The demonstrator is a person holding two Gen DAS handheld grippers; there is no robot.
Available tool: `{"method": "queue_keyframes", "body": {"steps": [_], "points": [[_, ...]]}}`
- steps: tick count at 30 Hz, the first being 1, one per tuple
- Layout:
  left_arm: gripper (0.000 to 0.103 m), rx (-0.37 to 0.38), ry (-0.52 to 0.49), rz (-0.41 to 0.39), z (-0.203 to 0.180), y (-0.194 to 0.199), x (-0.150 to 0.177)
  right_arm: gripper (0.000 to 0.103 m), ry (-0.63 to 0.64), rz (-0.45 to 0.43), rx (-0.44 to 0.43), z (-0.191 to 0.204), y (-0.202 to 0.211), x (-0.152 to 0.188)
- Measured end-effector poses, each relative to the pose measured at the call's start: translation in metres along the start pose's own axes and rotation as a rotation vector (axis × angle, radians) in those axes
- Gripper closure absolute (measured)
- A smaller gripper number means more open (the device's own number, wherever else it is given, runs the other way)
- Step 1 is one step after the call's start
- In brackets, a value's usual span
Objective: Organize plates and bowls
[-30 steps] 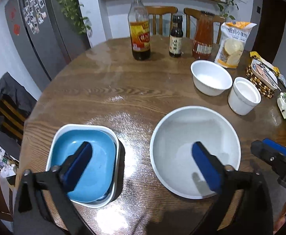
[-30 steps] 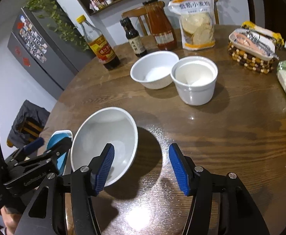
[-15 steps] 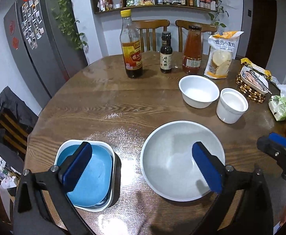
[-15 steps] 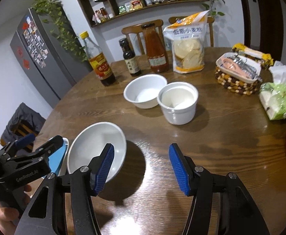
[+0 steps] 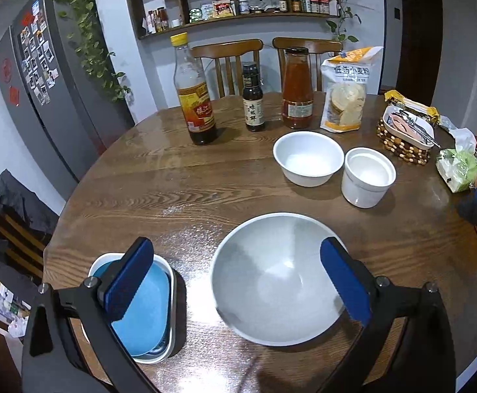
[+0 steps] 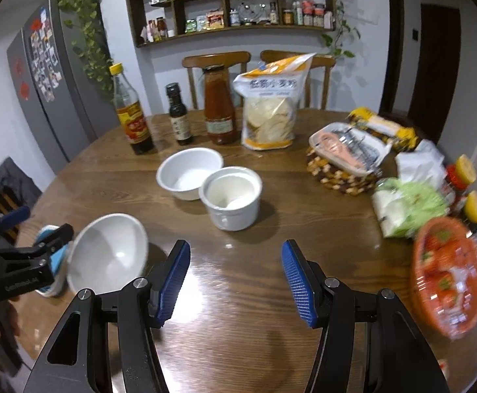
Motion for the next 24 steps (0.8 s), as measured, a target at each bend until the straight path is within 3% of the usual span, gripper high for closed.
{"method": "queue_keyframes", "body": {"steps": [8, 24], "points": [[0.001, 0.018, -0.014, 0.002, -0.017, 0.002, -0.006, 0.043, 0.085, -0.034, 0.105, -0.01, 0.014, -0.012], [0.001, 0.012, -0.018, 0.016, -0.031, -0.001, -0.01, 0.043, 0.09, -0.039, 0.089, -0.022, 0.01, -0.016]]}}
Point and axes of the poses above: each gripper's, at about its wrist camera, not at the fingertips, and y roughly against the way its jaws point, z to its left, x to its underside, the point moved 9 cm from there along -y, roughly the way its jaws point, and after that the axes turned 11 degrees about -x, right-handed, at the moved point
